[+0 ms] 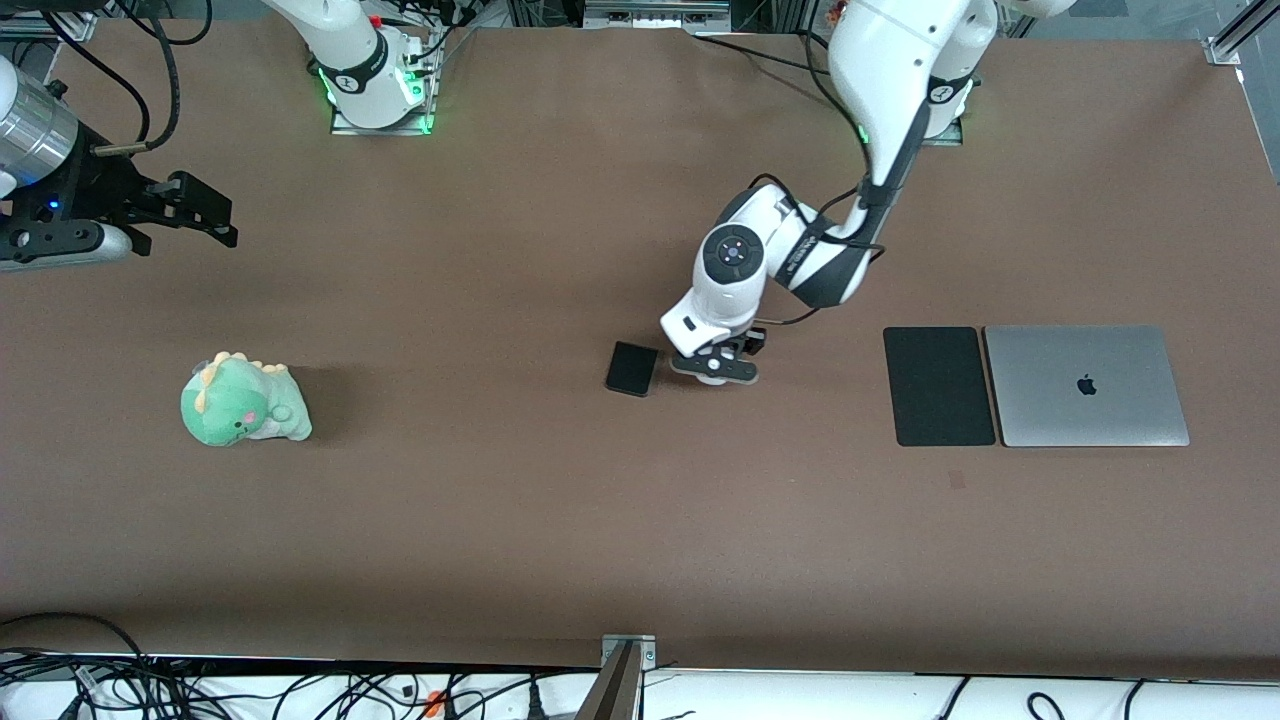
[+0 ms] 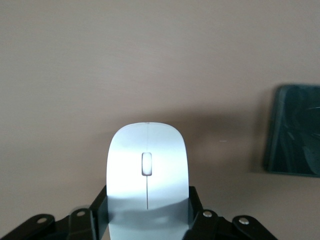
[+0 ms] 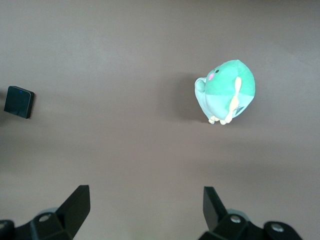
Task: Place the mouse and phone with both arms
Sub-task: 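Carry the mouse to the pad while the right gripper reaches the phone, then release the mouse on the pad while the right gripper lowers onto phone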
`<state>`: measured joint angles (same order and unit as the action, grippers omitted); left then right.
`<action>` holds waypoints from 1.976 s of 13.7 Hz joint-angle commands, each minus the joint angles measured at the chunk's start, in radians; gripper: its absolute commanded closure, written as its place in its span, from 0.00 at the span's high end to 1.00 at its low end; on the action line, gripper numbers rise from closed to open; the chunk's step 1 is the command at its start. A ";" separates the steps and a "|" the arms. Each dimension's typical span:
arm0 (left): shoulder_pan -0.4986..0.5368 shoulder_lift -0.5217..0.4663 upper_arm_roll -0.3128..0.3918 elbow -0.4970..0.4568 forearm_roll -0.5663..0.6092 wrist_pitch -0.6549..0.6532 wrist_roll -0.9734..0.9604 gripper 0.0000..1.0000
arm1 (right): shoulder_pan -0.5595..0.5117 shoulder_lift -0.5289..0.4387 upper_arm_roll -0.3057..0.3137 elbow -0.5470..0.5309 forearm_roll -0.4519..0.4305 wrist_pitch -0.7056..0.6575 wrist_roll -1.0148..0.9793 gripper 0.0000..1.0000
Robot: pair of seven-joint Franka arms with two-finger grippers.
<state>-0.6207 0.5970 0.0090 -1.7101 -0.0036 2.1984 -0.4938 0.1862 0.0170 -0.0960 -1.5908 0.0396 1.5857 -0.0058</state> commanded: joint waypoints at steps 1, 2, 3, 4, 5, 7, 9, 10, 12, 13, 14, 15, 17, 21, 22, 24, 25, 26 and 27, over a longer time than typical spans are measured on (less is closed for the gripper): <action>0.148 -0.091 -0.007 0.078 0.020 -0.300 0.075 0.32 | 0.002 0.017 0.004 0.025 -0.003 -0.003 -0.002 1.00; 0.227 -0.094 -0.009 0.101 0.020 -0.374 0.151 0.34 | 0.002 0.024 0.004 0.025 -0.006 0.006 0.000 1.00; 0.301 -0.105 -0.009 0.099 0.020 -0.397 0.232 0.34 | 0.004 0.027 0.005 0.019 0.005 0.031 0.000 1.00; 0.368 -0.108 -0.007 0.090 0.020 -0.397 0.306 0.34 | 0.022 0.062 0.012 0.022 0.005 0.036 -0.006 1.00; 0.424 -0.103 -0.009 0.084 0.020 -0.391 0.358 0.34 | 0.060 0.096 0.015 0.023 -0.009 0.039 -0.005 1.00; 0.491 -0.083 -0.007 0.046 0.031 -0.330 0.421 0.33 | 0.125 0.152 0.018 0.025 -0.055 0.043 0.004 1.00; 0.527 -0.089 -0.009 -0.067 0.095 -0.173 0.465 0.34 | 0.162 0.188 0.021 0.026 -0.060 0.059 0.009 1.00; 0.536 -0.092 -0.007 -0.119 0.096 -0.099 0.468 0.34 | 0.171 0.198 0.019 0.026 -0.054 0.072 0.010 1.00; 0.545 -0.091 -0.007 -0.195 0.097 0.027 0.469 0.43 | 0.231 0.219 0.021 0.026 -0.026 0.118 0.035 1.00; 0.545 -0.089 -0.007 -0.219 0.097 0.070 0.468 0.50 | 0.246 0.251 0.021 0.026 -0.015 0.153 0.087 1.00; 0.547 -0.088 -0.007 -0.223 0.097 0.076 0.468 0.66 | 0.275 0.271 0.021 0.026 -0.011 0.187 0.160 1.00; 0.549 -0.088 -0.007 -0.223 0.097 0.073 0.468 1.00 | 0.303 0.294 0.021 0.026 0.012 0.224 0.237 1.00; 0.552 -0.089 -0.007 -0.215 0.097 0.055 0.465 1.00 | 0.375 0.359 0.021 0.026 0.066 0.325 0.367 1.00; 0.550 -0.141 -0.015 -0.084 0.097 -0.137 0.463 1.00 | 0.516 0.516 0.021 0.026 0.072 0.584 0.685 1.00; 0.549 -0.141 -0.018 -0.003 0.097 -0.222 0.463 1.00 | 0.553 0.565 0.021 0.026 0.072 0.665 0.755 1.00; 0.539 -0.141 -0.020 0.155 0.097 -0.386 0.465 1.00 | 0.616 0.651 0.021 0.028 0.069 0.797 0.896 1.00; 0.535 -0.138 -0.018 0.218 0.097 -0.447 0.465 1.00 | 0.633 0.687 0.021 0.029 0.069 0.853 0.935 1.00; 0.535 -0.140 -0.020 0.268 0.096 -0.492 0.463 1.00 | 0.650 0.716 0.021 0.034 0.068 0.897 0.964 1.00; 0.536 -0.143 -0.020 0.317 0.097 -0.528 0.463 1.00 | 0.656 0.733 0.021 0.035 0.069 0.910 0.975 1.00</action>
<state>-0.0863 0.4330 -0.0054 -1.5039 0.0740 1.7529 -0.0387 0.8271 0.7115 -0.0631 -1.5878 0.0998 2.4684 0.9296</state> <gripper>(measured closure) 0.000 0.000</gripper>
